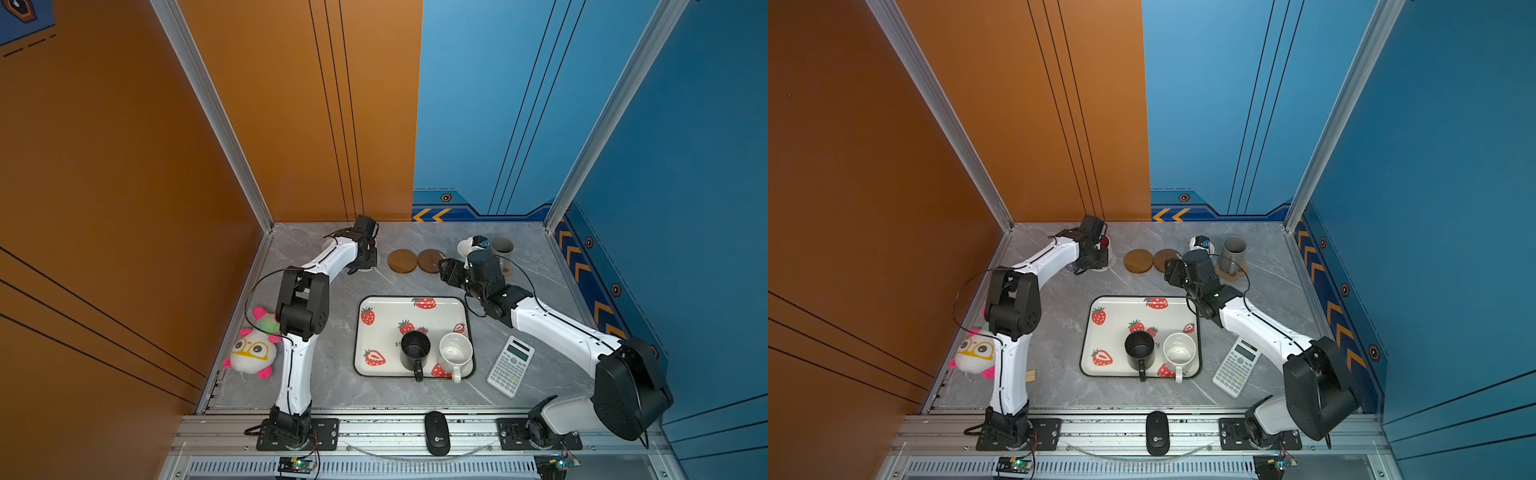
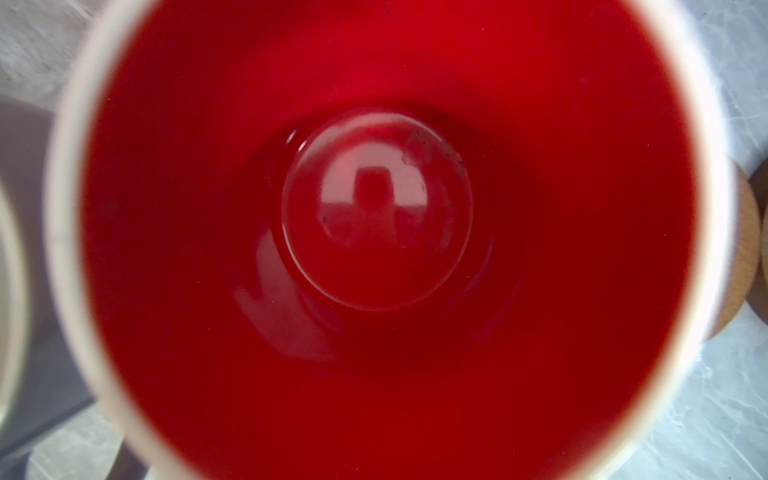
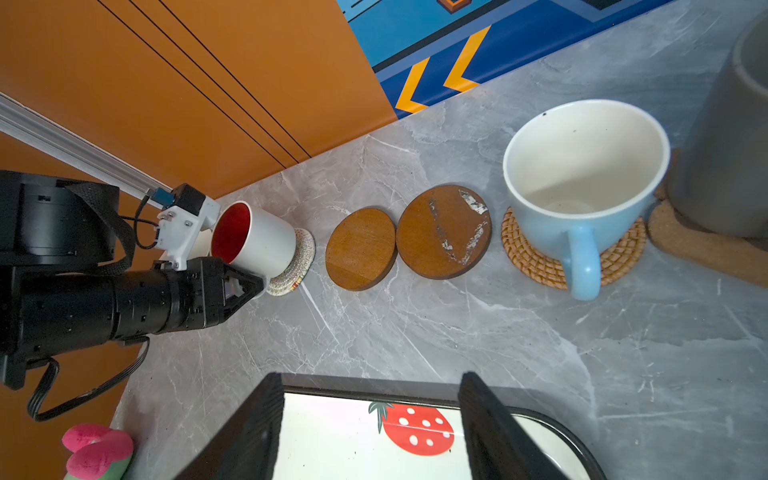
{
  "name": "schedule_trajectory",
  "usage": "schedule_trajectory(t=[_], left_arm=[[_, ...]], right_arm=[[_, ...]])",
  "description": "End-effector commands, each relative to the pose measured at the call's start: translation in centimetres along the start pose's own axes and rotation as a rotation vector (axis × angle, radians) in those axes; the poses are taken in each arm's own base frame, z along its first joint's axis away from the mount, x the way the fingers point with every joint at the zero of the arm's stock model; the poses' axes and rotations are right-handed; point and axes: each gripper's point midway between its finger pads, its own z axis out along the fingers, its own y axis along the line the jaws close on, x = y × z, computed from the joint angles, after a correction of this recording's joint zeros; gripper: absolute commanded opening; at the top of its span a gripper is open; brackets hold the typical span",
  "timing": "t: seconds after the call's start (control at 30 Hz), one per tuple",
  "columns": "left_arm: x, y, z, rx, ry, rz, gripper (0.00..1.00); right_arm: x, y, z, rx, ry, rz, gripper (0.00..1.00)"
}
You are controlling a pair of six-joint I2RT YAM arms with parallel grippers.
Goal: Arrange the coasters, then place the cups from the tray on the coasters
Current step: 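Lower the red-lined mug onto the woven coaster with the left gripper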
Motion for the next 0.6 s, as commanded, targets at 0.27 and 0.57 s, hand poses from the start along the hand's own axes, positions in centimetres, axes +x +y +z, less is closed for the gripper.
schedule_trajectory(t=[0.27, 0.57], left_arm=[[-1.9, 0.4, 0.2, -0.005, -0.058, -0.035, 0.00], [-1.4, 0.6, 1.1, -0.012, -0.038, -0.039, 0.00]], right_arm=[[-0.7, -0.5, -0.4, 0.032, -0.015, -0.004, 0.66], [-0.6, -0.6, -0.3, 0.035, -0.014, -0.004, 0.66]])
